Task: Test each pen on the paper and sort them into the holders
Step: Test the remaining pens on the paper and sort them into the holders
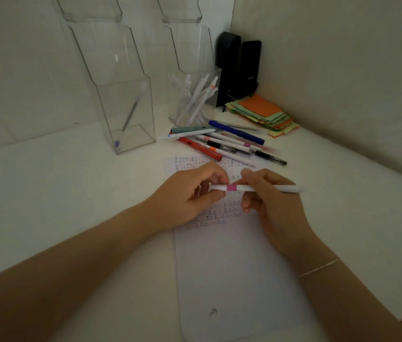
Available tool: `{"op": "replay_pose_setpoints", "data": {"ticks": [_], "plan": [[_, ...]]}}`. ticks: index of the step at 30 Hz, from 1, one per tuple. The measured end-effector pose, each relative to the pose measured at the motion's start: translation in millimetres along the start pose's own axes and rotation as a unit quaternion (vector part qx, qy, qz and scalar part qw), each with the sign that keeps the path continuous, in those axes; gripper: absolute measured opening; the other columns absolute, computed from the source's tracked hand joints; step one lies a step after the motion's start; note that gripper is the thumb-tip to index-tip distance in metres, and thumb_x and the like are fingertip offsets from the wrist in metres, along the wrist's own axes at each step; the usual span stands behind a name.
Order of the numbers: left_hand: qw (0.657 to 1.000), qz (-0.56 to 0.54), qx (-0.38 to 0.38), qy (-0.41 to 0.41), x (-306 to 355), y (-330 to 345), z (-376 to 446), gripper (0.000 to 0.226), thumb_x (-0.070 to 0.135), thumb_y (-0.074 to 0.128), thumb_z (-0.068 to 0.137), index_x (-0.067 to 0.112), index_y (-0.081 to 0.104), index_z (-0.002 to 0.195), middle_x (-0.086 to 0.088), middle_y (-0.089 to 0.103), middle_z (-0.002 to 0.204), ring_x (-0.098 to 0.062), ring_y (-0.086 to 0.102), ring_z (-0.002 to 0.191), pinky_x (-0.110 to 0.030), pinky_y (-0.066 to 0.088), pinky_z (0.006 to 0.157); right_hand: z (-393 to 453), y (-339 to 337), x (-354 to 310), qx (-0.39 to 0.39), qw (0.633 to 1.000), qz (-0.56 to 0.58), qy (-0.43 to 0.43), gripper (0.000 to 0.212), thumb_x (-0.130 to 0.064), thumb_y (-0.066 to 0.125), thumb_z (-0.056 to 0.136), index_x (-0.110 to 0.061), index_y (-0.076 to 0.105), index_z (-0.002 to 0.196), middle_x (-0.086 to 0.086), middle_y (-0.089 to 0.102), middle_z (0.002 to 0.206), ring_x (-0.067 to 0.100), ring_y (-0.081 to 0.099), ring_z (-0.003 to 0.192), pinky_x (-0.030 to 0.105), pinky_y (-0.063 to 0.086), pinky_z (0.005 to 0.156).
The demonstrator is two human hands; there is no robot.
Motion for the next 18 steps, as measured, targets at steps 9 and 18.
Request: {"op": "replay_pose_setpoints", "data": {"ticks": [9, 18], "plan": [[0.993, -0.08, 0.053, -0.074, 10, -1, 1, 0.026, 0.02, 0.041, 0.089, 0.019, 0.057, 0.068, 0.01, 0.043, 0.046, -0.006, 0.035, 0.042, -0.013, 0.026, 0.045, -5, 3, -16, -0.004, 0.998, -0.026, -0.055, 0.037, -0.025, 0.043, 0.096, -0.007, 0.067, 0.073, 0.005, 0.05, 0.046, 0.018, 0.041, 0.041, 0.024, 0.037, 0.041], [0.931, -0.249, 0.179, -0.196, 29, 8, 27, 0.062, 0.025, 0.054, 0.092, 0.022, 0.043, 0.031, 0.006, 0.033, 0.034, -0.007, 0.028, 0.034, -0.02, 0.025, 0.04, -40, 20, -67, -0.016, 0.978, -0.114, -0.176, 0.02, 0.0, 0.034, 0.085, 0.001, 0.048, 0.072, 0.003, 0.044, 0.047, 0.006, 0.039, 0.04, 0.018, 0.033, 0.039]]}}
Point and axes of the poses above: each hand's wrist, its own z-axis towards the middle knuckle, its own y-axis out of the palm, x = y × z, the point moved 8 cm from there along z, towards the middle knuckle
